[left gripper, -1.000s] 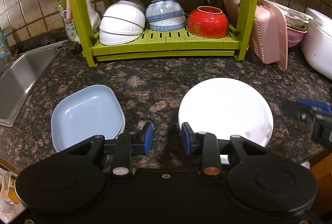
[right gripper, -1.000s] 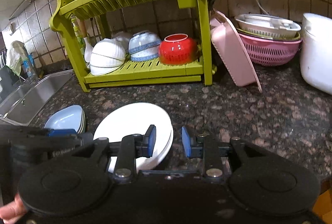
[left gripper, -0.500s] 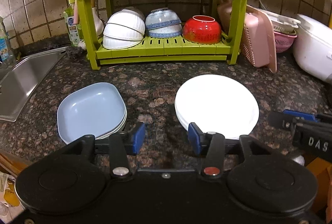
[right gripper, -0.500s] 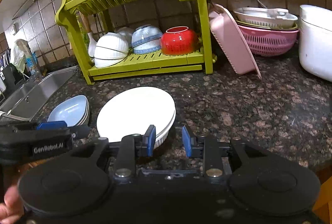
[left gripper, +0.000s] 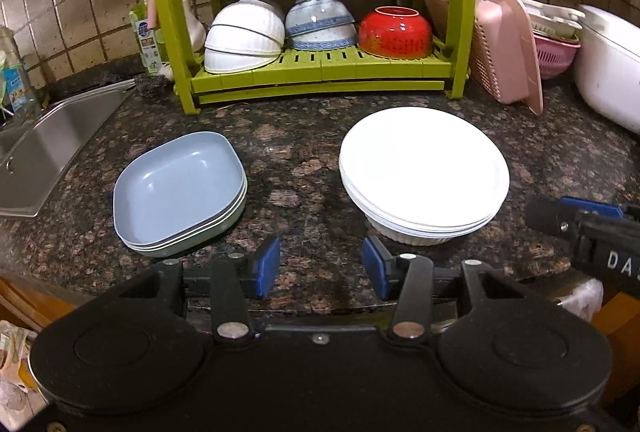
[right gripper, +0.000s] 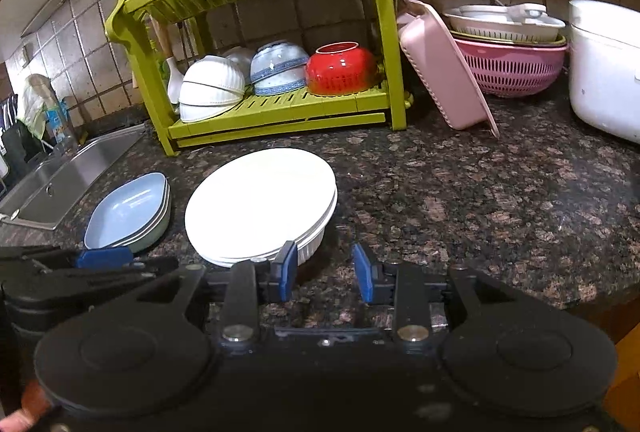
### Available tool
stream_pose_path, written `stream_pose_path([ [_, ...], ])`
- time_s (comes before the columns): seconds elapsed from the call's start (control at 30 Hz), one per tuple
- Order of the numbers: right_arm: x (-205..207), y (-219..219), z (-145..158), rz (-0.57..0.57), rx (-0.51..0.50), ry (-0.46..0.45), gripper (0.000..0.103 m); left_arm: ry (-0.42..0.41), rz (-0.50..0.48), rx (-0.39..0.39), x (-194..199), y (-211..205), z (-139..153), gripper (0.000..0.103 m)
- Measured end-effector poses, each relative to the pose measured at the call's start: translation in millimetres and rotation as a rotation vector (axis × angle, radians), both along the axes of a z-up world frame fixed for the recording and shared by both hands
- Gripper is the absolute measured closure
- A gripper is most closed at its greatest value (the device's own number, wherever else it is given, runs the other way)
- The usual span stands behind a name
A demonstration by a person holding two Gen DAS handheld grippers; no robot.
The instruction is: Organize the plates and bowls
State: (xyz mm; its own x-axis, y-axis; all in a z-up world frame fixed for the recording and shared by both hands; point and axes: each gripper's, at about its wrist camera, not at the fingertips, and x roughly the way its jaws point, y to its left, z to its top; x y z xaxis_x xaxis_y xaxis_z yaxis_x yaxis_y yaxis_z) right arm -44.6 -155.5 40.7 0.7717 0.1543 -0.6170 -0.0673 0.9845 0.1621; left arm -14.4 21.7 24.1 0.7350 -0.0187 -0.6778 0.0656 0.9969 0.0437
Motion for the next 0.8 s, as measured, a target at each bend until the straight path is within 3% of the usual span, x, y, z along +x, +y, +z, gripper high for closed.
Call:
stream_pose_path([
  [0.33, -1.6, 0.3, 2.8, 0.007, 0.001, -0.038, 0.067, -0.036, 0.018, 0.028, -2.2, 0.4, -1.4, 0.048],
  [0.8, -4.0, 2.5, 3.5, 0.023, -0.007, -0.046, 0.066, -0.026, 0.052, 0.009, 0.0, 9.3, -1.3, 0.048],
])
